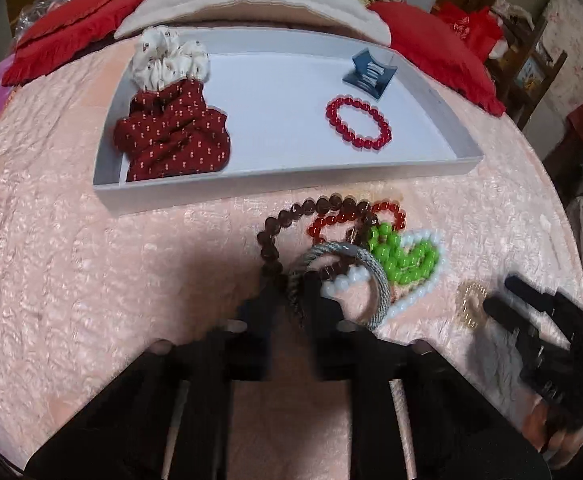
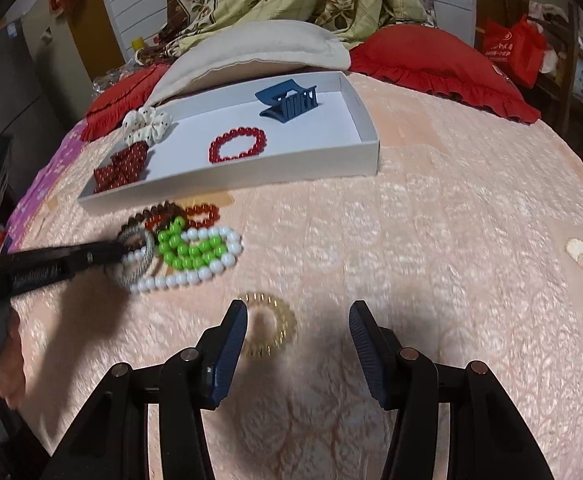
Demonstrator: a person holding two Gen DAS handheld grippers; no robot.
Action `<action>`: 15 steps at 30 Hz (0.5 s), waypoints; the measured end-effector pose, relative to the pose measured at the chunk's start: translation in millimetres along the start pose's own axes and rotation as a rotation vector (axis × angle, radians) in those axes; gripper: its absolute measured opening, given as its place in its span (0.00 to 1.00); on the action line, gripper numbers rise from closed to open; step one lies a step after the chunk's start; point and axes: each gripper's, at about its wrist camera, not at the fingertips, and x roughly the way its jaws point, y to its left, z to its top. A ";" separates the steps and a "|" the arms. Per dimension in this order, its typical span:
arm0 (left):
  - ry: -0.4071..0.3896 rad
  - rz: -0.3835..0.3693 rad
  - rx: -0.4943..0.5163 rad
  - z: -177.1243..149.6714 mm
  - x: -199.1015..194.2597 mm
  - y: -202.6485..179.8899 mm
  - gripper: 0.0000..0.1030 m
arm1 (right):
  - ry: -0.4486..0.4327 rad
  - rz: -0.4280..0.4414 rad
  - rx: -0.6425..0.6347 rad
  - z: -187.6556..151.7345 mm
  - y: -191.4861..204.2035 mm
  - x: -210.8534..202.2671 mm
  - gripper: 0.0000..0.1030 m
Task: Organize jewelry
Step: 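Release the red bracelet and scrunchie in the tray, open both tools, then grasp the grey braided hair tie with the left tool while the right grasps the clear spiral tie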
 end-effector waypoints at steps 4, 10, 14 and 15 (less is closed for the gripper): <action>-0.002 0.014 -0.025 -9.8 -12.6 11.6 0.06 | -0.006 -0.013 -0.008 -7.9 0.1 -2.0 0.50; 0.002 0.035 -0.073 -44.4 -34.7 49.1 0.06 | -0.014 -0.043 -0.025 -10.3 3.6 -0.2 0.50; -0.004 -0.011 -0.153 -59.7 -37.5 71.0 0.06 | -0.012 -0.053 -0.043 -7.3 11.3 4.6 0.50; -0.007 -0.014 -0.159 -61.1 -38.5 72.4 0.06 | 0.002 -0.060 -0.050 -6.8 13.4 7.6 0.48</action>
